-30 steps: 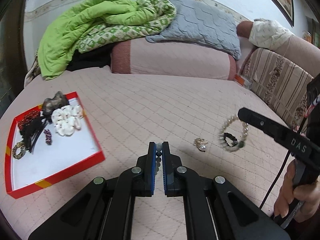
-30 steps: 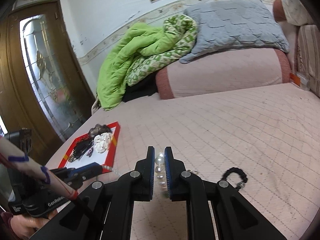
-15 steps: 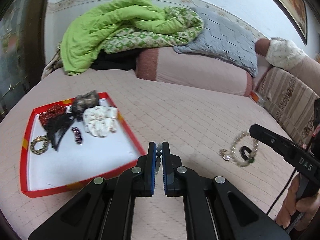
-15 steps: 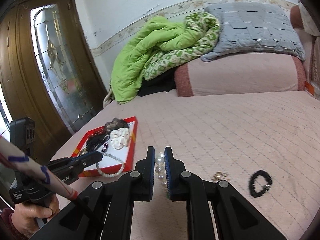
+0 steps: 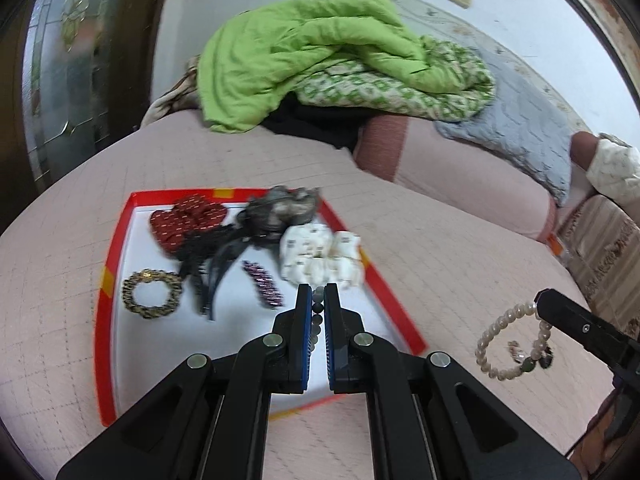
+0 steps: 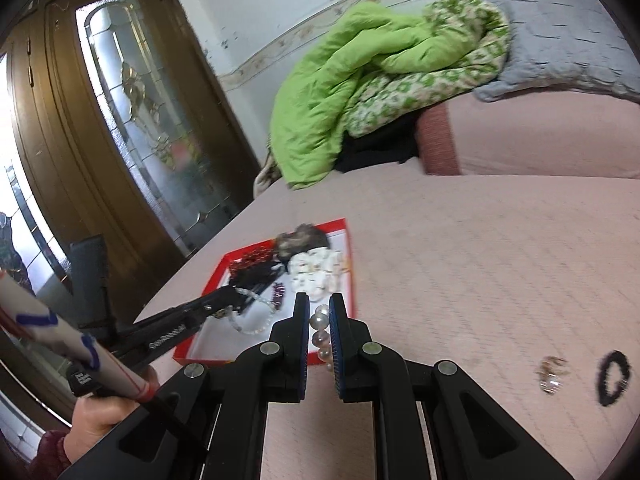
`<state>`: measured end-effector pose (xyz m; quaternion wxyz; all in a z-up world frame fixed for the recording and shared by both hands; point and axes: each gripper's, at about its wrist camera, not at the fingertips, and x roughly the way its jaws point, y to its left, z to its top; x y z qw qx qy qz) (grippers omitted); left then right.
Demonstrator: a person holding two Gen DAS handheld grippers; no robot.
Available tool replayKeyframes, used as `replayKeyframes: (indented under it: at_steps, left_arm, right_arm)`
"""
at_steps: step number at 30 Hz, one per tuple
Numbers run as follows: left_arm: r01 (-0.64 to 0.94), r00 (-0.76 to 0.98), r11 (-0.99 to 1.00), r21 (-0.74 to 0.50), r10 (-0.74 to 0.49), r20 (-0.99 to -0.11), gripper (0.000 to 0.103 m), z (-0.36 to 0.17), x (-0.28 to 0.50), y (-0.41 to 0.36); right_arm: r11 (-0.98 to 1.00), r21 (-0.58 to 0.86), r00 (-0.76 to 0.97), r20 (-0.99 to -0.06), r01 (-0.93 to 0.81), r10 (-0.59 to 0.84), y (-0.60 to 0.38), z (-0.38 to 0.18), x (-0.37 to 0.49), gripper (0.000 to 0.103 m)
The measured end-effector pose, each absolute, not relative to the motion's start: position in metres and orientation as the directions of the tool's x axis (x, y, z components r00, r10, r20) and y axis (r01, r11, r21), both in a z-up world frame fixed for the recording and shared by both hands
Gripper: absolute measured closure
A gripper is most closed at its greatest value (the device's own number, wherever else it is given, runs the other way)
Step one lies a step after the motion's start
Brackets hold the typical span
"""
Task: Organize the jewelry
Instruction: 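Carry the green bracelet with left tool while right tool carries pearl bracelet to tray, then open left tool releasing green bracelet in tray while right tool releases pearl bracelet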
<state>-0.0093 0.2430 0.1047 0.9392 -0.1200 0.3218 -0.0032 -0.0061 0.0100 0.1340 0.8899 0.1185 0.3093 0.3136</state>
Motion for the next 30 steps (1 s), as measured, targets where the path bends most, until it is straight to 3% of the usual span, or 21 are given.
replayKeyframes:
  at_steps: [10,19,30]
  left_arm:
    - [-0.137,0.74,0.968,-0.21,-0.041,-0.671,0.098,0.081,0.018,0.265]
    - [-0.141,0.704,0.979,-0.147,-0.005,-0.71,0.098,0.068,0.037,0.258]
    - [-0.175,0.676,0.978,-0.116,0.034,-0.736,0.097,0.059,0.034,0.268]
  right_arm:
    - [0.698,0.501,0.478,-0.509,-0.512,0.715,0.09,0.106,0.048,0.092]
    - [0.765,0.488,0.475,-0.6,-0.42,0.644,0.078,0.064,0.075,0.092]
    - [0.787,0.452,0.478,-0.626,-0.421,0.616,0.084,0.051,0.078,0.092]
